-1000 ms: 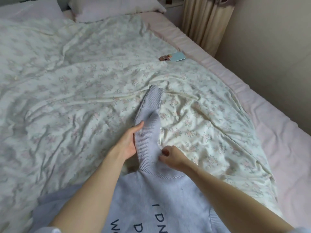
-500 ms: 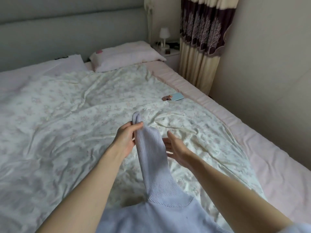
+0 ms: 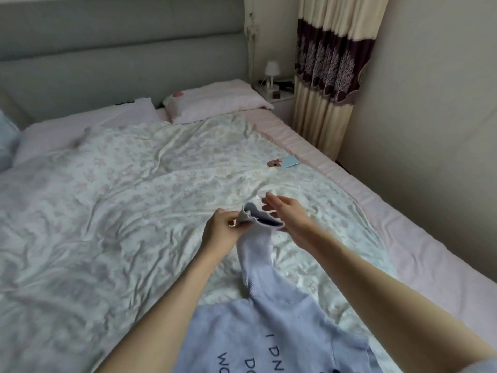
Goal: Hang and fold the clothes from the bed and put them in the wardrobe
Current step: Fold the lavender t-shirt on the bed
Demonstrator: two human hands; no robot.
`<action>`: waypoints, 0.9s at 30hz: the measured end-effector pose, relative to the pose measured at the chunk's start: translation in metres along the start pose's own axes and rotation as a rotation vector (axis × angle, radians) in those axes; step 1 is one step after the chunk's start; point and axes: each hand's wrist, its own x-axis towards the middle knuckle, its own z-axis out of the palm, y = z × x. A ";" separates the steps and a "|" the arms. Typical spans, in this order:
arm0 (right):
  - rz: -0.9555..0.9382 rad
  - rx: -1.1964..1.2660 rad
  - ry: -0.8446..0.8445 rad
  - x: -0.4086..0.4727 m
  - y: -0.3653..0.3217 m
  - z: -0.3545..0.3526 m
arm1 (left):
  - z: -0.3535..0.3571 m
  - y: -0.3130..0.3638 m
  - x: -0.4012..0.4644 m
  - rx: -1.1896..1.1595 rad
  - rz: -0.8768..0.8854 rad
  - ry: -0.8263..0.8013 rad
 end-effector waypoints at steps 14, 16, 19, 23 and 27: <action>0.227 -0.070 0.208 -0.163 0.154 0.003 | 0.060 -0.057 -0.188 -0.428 -0.335 -0.258; 0.178 -0.166 0.274 -0.192 0.180 0.012 | 0.077 -0.071 -0.217 -0.415 -0.370 -0.236; 0.166 -0.255 0.364 -0.232 0.230 0.031 | 0.103 -0.101 -0.254 -0.337 -0.411 -0.222; 0.318 -0.405 0.298 -0.263 0.289 0.047 | 0.116 -0.139 -0.290 -0.135 -0.480 -0.249; 0.408 -0.472 0.325 -0.284 0.329 0.052 | 0.120 -0.176 -0.316 0.312 -0.401 -0.444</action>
